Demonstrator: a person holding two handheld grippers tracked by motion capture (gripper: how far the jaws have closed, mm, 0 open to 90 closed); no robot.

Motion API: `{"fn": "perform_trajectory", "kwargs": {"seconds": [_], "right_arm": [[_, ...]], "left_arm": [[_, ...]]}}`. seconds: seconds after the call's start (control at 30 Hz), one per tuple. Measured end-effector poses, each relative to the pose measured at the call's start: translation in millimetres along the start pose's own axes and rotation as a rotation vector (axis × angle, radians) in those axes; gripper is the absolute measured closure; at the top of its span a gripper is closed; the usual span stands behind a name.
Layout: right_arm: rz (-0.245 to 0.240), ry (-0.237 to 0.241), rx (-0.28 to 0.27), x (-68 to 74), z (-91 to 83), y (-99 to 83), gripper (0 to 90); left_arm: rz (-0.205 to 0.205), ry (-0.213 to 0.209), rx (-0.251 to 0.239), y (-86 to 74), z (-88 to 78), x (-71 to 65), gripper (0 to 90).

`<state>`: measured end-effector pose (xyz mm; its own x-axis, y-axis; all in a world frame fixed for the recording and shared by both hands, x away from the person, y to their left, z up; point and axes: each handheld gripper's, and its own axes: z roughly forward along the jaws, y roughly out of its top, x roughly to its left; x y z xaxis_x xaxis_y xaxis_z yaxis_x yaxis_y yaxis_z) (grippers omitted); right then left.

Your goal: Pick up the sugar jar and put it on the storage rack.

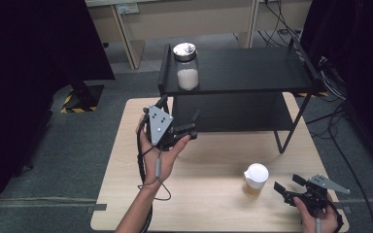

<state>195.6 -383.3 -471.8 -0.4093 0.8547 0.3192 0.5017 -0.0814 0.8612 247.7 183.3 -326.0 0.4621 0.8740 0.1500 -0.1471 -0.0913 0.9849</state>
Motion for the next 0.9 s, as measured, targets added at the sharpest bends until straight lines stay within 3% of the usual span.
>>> {"fn": "perform_trajectory", "kwargs": {"seconds": [0.47,0.9], "right_arm": [[-0.002,0.002,0.003,0.4,0.3,0.3,4.7],[0.0,0.005,0.004,0.1,0.5,0.5,4.6]], "left_arm": [[0.011,-0.022,0.011,-32.7,-9.1,-8.4,2.2],[-0.006,-0.051,0.034,-66.2,-15.5,-10.6,2.1]]}}
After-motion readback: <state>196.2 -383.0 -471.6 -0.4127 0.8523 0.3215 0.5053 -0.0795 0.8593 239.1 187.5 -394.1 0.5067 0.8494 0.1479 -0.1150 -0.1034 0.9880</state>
